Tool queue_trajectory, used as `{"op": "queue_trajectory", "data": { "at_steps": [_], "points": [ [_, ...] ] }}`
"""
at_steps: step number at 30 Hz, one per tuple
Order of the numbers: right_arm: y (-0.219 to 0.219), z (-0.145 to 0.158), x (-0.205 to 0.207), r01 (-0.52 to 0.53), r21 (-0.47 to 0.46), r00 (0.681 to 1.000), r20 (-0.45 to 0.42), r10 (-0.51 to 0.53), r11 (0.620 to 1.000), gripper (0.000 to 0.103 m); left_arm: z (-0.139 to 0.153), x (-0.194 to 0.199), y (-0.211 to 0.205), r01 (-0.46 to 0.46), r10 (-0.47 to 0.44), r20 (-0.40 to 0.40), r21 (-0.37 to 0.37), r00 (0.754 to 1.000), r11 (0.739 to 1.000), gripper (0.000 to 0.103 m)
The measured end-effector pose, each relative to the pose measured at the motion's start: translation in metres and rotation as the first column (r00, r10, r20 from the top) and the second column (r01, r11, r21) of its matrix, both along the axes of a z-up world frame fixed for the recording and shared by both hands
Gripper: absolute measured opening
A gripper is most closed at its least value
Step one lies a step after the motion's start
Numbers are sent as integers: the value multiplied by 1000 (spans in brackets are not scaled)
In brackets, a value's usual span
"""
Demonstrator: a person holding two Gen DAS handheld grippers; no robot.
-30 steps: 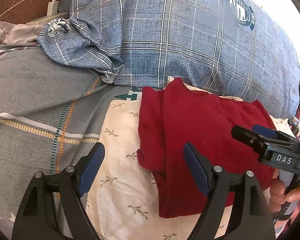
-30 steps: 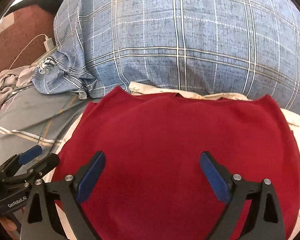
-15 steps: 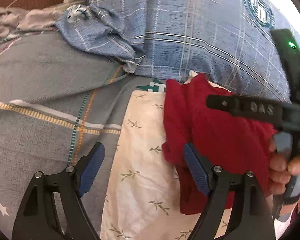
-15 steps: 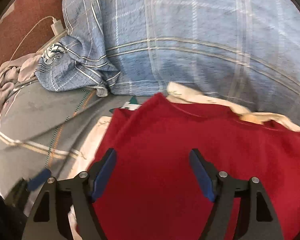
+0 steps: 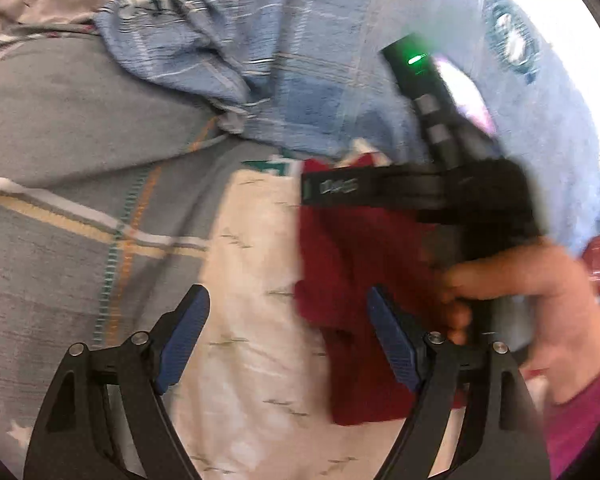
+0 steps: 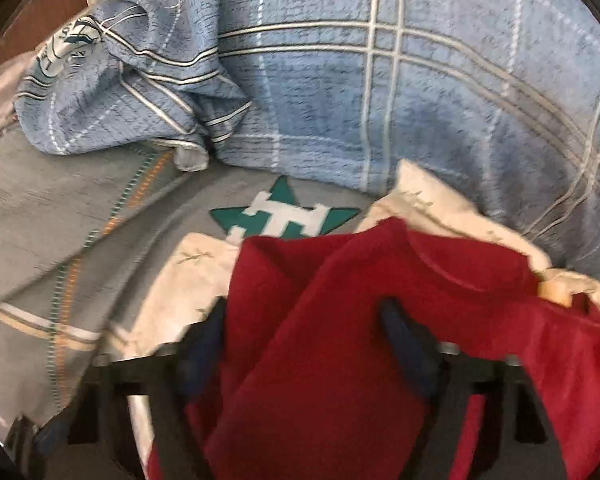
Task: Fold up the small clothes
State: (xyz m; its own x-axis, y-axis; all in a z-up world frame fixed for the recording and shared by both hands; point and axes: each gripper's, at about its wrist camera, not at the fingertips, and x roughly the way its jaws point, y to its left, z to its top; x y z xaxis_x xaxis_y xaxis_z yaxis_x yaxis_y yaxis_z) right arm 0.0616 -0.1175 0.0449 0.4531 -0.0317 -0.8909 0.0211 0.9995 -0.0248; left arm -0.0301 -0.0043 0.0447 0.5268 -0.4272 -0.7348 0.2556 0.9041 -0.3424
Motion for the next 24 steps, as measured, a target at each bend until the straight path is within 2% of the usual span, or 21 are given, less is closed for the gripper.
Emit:
{"op": "queue_trajectory", "data": {
  "at_steps": [1, 2, 3, 4, 8, 12, 14, 15, 16, 17, 18, 19, 21, 24],
  "points": [
    [-2, 2, -3, 0, 0, 1000, 10, 0, 1000, 47, 2, -2, -1, 16, -16, 4, -34, 1000, 999, 81],
    [-6, 6, -6, -9, 25, 1000, 23, 8, 1000, 41, 4, -4, -2, 34, -34, 13, -61, 999, 998, 81],
    [-11, 9, -9, -18, 61, 999, 32, 16, 998, 29, 6, -5, -7, 58, -56, 22, -71, 998, 996, 81],
    [-15, 11, -13, -22, 93, 999, 34, 19, 995, 25, 5, -5, -10, 71, -70, 26, -61, 997, 996, 81],
    [-22, 20, -25, -42, 135, 998, 53, 35, 990, 20, -7, 0, -27, 85, -85, 17, 41, 996, 996, 81],
    [-22, 22, -28, -57, 125, 997, 50, 51, 990, 19, -16, 11, -25, 58, -58, -5, 2, 998, 998, 81],
    [-24, 23, -29, -57, 139, 998, 48, 51, 989, 19, -19, 17, -26, 66, -66, -9, -22, 998, 998, 76],
    [-25, 24, -30, -60, 159, 998, 46, 53, 985, 24, -20, 18, -26, 78, -78, -11, -35, 997, 996, 55],
    [-26, 26, -23, -60, 178, 998, 40, 53, 982, 28, -21, 19, -28, 99, -100, -23, -51, 995, 994, 46],
    [-28, 28, -23, -56, 202, 998, 33, 50, 978, 30, -20, 18, -28, 92, -92, -13, -49, 996, 995, 45],
    [-29, 30, -23, -56, 235, 998, 18, 54, 970, 42, -18, 17, -28, 90, -90, 2, -49, 996, 995, 36],
    [-28, 31, -21, -59, 249, 998, 10, 58, 967, 59, -16, 16, -29, 91, -90, 18, -42, 996, 995, 28],
    [-27, 37, -23, -63, 252, 998, 14, 62, 966, 74, -8, 12, -28, 102, -99, 52, -51, 994, 994, 25],
    [-21, 40, -21, -70, 243, 997, -2, 72, 967, 77, 2, 6, -30, 123, -117, 104, -61, 988, 991, 23]
  ]
}}
